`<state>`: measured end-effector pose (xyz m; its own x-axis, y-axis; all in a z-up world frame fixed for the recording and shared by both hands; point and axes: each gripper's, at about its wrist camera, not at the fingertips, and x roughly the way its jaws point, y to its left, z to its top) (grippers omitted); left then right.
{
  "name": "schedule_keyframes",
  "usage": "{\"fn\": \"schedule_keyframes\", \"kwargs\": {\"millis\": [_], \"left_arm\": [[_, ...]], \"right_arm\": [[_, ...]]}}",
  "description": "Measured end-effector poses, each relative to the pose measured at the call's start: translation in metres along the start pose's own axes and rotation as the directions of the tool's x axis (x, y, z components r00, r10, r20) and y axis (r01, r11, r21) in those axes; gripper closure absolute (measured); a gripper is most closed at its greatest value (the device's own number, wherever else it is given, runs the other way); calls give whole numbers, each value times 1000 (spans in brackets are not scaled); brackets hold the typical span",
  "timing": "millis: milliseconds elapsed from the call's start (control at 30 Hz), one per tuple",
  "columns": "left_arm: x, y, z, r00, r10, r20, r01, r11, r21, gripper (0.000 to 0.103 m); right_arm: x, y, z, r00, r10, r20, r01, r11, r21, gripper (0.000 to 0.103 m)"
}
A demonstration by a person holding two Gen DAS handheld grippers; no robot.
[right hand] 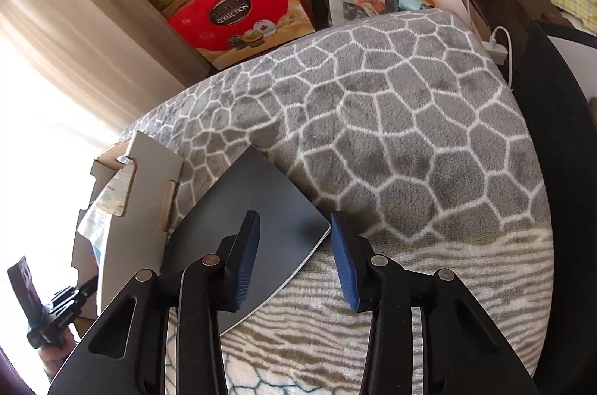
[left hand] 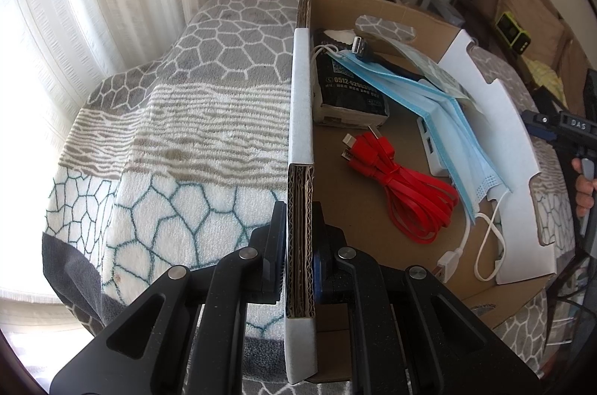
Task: Organize objects
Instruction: 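Grasp the black pad by its edge with the right tool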
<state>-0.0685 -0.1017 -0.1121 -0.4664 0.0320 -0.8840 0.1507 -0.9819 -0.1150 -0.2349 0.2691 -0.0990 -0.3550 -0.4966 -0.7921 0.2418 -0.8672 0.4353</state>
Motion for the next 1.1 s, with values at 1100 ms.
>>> {"fn": "schedule_keyframes", "kwargs": {"millis": [1100], "left_arm": [[-1, -2, 3, 1000, 1, -6, -1, 1000, -5, 93]], "right_arm": [[-78, 87, 12, 961, -39, 273, 89, 981, -172, 102]]}}
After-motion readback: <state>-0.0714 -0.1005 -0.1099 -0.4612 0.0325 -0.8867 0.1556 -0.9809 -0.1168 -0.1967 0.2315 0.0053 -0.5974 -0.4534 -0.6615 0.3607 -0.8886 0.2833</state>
